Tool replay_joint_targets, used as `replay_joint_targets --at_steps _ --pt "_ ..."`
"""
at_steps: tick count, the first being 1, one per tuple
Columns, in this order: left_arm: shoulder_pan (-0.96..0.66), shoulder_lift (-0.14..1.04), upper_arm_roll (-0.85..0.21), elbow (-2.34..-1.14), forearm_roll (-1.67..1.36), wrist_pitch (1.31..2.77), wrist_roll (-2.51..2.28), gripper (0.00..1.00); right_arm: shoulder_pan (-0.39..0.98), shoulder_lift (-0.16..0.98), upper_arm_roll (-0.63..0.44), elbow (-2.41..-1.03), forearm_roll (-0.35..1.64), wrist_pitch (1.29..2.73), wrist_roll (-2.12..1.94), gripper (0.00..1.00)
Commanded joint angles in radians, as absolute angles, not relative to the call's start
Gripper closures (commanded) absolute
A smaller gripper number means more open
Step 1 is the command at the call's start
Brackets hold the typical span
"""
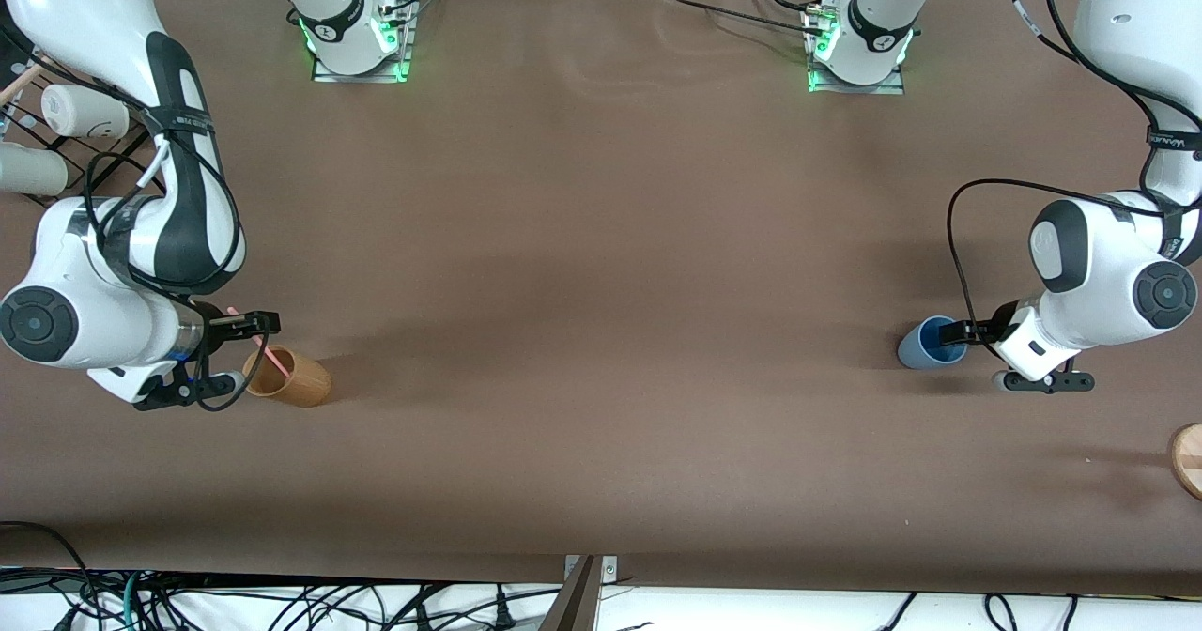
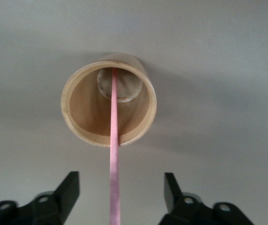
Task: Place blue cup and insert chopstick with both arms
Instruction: 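Close the left gripper on the blue cup while the right gripper grasps the chopstick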
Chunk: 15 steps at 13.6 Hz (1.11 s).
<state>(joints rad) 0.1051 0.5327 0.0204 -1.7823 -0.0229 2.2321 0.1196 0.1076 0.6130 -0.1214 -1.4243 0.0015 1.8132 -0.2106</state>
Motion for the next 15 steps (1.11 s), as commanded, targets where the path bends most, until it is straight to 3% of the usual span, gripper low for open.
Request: replay_joint_targets --at_steps 1,2,4,6,9,15 --pt "0.091 0.525 0.035 -1.844 -0.028 2.324 0.109 0.30 0.086 0.635 -0.121 -1.397 0.018 1.796 -0.256 0.32" --pt "0.089 0.523 0.035 -1.839 -0.034 2.315 0.097 0.72 0.086 0.638 -0.121 -1.397 0.017 1.796 -0.258 0.37" --pt "0.091 0.522 0.035 -1.829 -0.037 2.292 0.057 1.00 0.086 0.638 -0.121 -1.397 0.018 1.795 -0.256 0.49" --pt "0.091 0.520 0.034 -1.825 -0.038 2.278 0.058 1.00 0.089 0.649 -0.120 -1.397 0.020 1.795 -0.245 0.57" --pt "0.091 0.520 0.034 -1.809 -0.043 2.235 0.057 1.00 0.089 0.650 -0.120 -1.396 0.043 1.792 -0.244 0.61" --pt "0.016 0.509 -0.007 -1.721 -0.081 2.128 0.055 1.00 0.095 0.650 -0.120 -1.393 0.044 1.787 -0.247 0.95"
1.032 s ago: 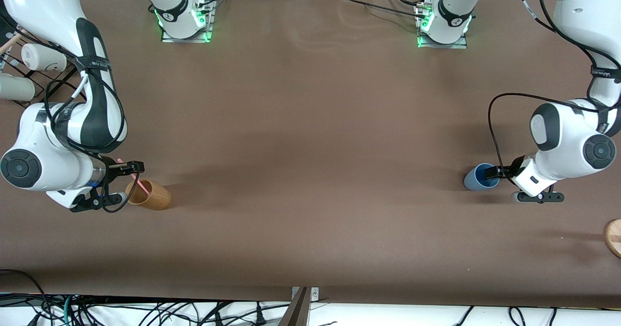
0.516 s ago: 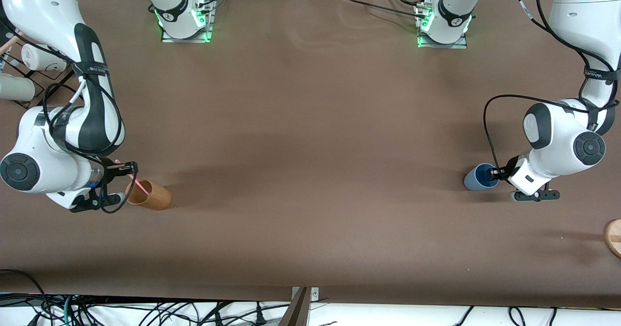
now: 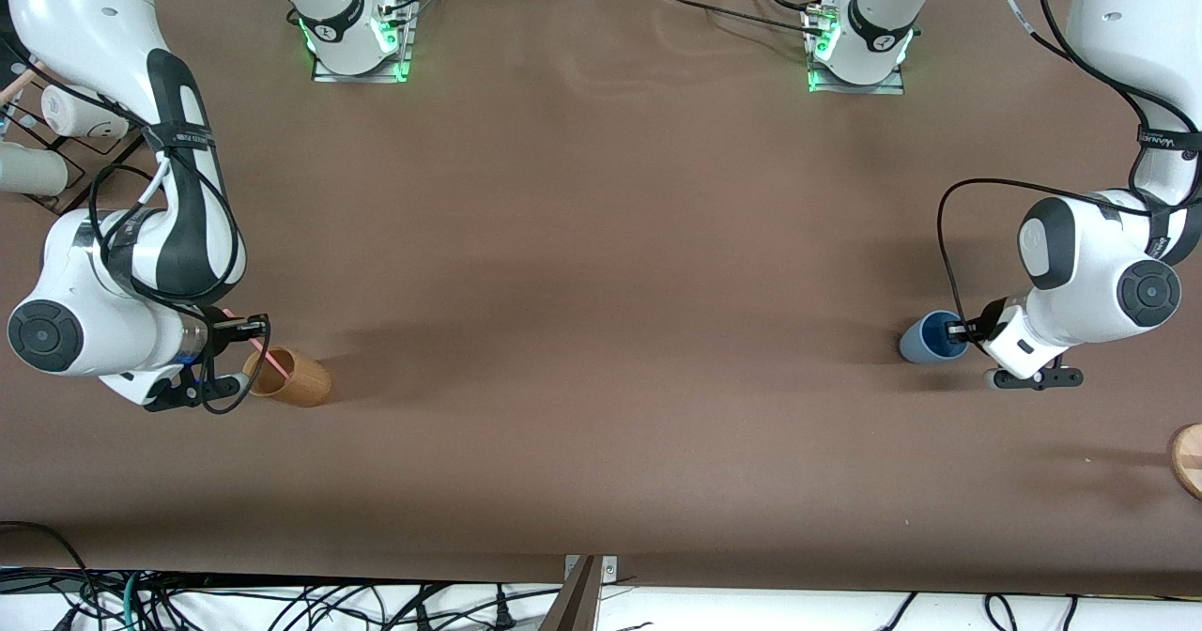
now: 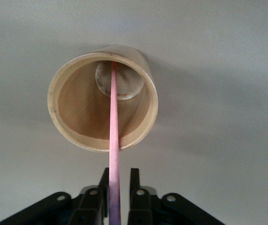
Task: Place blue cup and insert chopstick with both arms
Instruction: 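Close the left gripper on the blue cup while the right gripper grasps the chopstick, then carry the blue cup to mid-table while the right gripper lifts the chopstick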
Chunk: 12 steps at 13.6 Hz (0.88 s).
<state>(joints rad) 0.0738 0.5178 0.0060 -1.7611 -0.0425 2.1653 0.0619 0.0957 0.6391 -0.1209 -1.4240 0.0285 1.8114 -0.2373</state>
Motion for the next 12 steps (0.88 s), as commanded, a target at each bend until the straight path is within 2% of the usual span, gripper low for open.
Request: replay_joint_targets --at_steps 1,4,7,10,12 --pt "-0.009 0.509 -0.035 -1.704 -0.083 2.128 0.042 1.00 0.094 0.649 -0.120 -1.391 0.044 1.787 -0.250 1.00" --pt "-0.122 0.515 -0.129 -1.651 -0.072 2.123 -0.177 1.00 0.094 0.649 -0.120 -1.391 0.043 1.786 -0.250 1.00" --pt "-0.319 0.569 -0.133 -1.579 -0.084 2.118 -0.365 1.00 0.097 0.640 -0.120 -1.381 0.040 1.763 -0.252 1.00" --pt "-0.487 0.652 -0.133 -1.471 -0.093 2.118 -0.514 1.00 0.100 0.640 -0.120 -1.257 0.041 1.607 -0.252 1.00" --pt "-0.544 0.695 -0.133 -1.421 -0.097 2.121 -0.553 1.00 0.103 0.617 -0.121 -1.232 0.035 1.550 -0.252 1.00"
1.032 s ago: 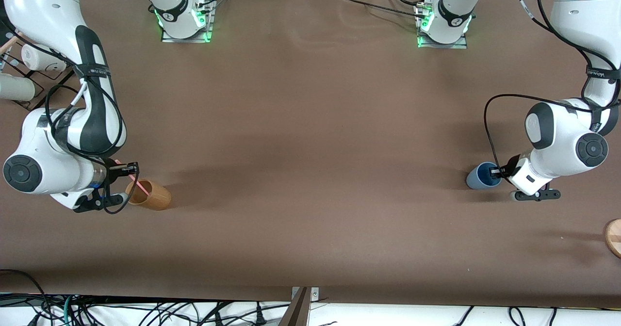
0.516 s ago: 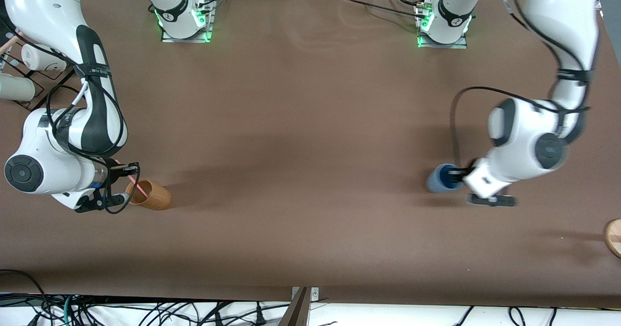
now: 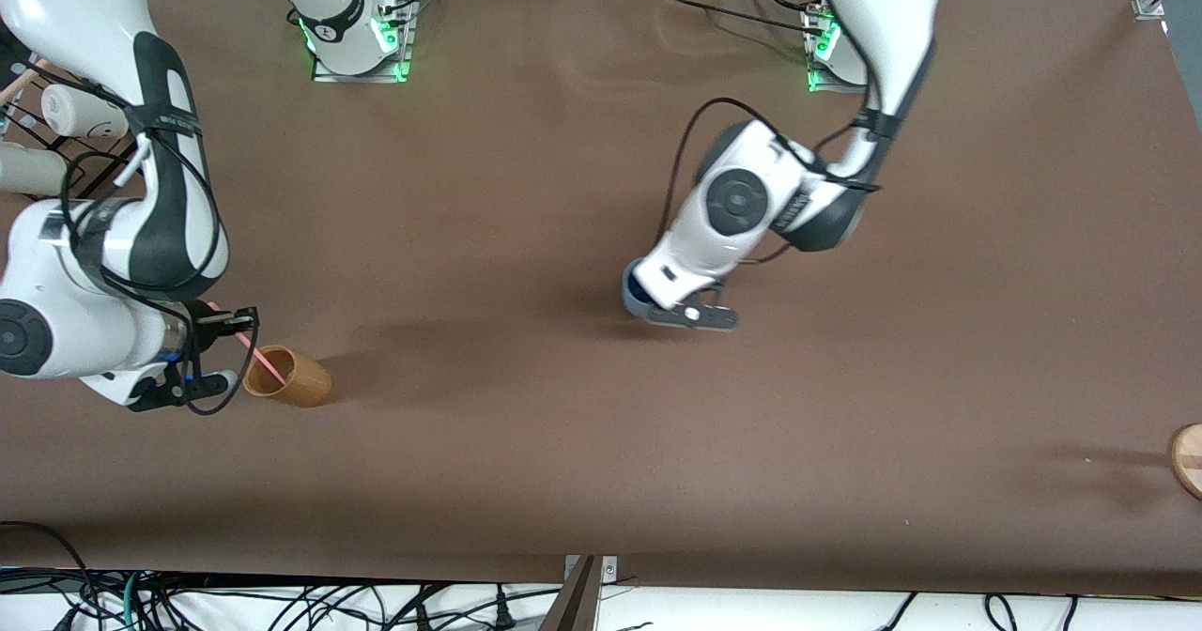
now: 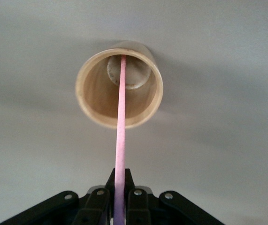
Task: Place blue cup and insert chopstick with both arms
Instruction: 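Carry the blue cup to mid-table while the right gripper lifts the chopstick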
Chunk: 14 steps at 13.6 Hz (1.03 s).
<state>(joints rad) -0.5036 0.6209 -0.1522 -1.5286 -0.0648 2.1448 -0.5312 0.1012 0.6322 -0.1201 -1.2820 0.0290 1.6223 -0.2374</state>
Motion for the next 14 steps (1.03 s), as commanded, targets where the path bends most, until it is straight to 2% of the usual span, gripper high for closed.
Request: replay_joint_targets --at_steps 1,4,10,11,12,13,14 --pt "-0.583 0.721 -0.133 -1.393 -0.097 2.125 -0.601 1.00 0.101 0.608 -0.121 -1.230 0.034 1.525 -0.252 1.00" --pt "-0.646 0.796 -0.133 -1.307 -0.095 2.126 -0.669 1.00 0.101 0.563 -0.129 -1.229 0.032 1.436 -0.259 1.00" --pt "-0.675 0.856 -0.130 -1.284 -0.094 2.135 -0.768 0.98 0.103 0.505 -0.126 -1.141 0.029 1.269 -0.261 1.00" --pt "-0.675 0.857 -0.130 -1.284 -0.094 2.135 -0.773 0.87 0.104 0.502 -0.123 -1.126 0.029 1.253 -0.261 1.00" --pt "-0.675 0.856 -0.130 -1.284 -0.094 2.135 -0.775 0.62 0.107 0.502 -0.121 -1.114 0.029 1.244 -0.259 1.00" --pt "-0.673 0.854 -0.130 -1.282 -0.095 2.135 -0.775 0.20 0.126 0.497 -0.121 -1.106 0.029 1.243 -0.256 1.00" --pt "-0.673 0.848 -0.132 -1.279 -0.097 2.135 -0.775 0.00 0.141 0.495 -0.124 -1.104 0.028 1.243 -0.249 1.00"
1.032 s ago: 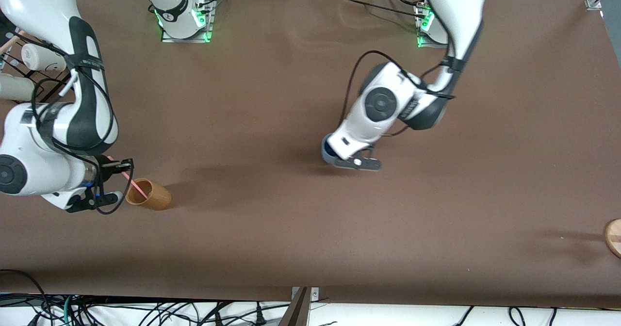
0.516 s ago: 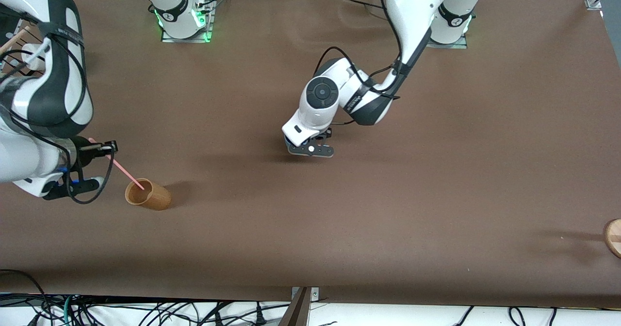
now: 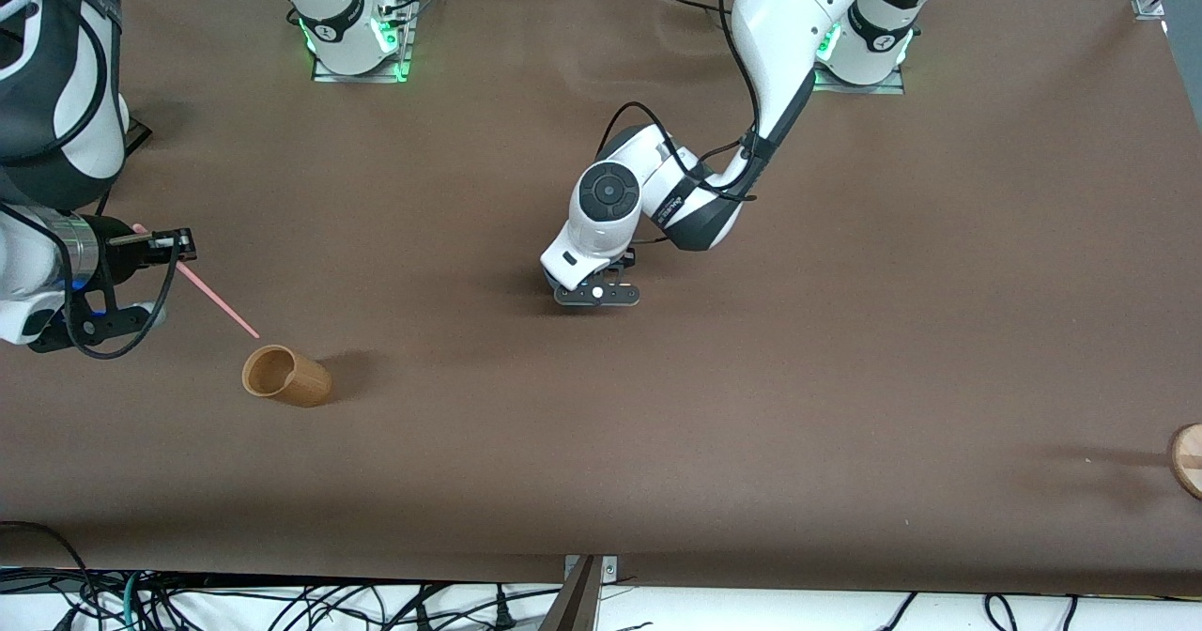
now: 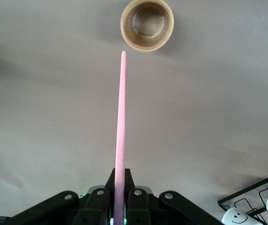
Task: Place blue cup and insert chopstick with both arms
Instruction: 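Carry the blue cup to mid-table while the right gripper lifts the chopstick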
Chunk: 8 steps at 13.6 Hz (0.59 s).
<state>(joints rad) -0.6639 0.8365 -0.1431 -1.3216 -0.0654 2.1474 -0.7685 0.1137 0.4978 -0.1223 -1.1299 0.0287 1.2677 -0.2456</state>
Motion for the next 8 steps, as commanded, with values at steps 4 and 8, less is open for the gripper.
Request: replay_joint_targets --at_steps 4,8 --pt "-0.672 0.784 -0.143 -1.278 -0.165 2.068 -0.762 0.00 0.204 0.495 -0.121 -1.104 0.040 1.243 -0.140 1.00" --pt "-0.618 0.677 -0.114 -1.180 -0.163 1.818 -0.628 0.00 0.293 0.495 -0.117 -1.104 0.083 1.246 0.044 1.00"
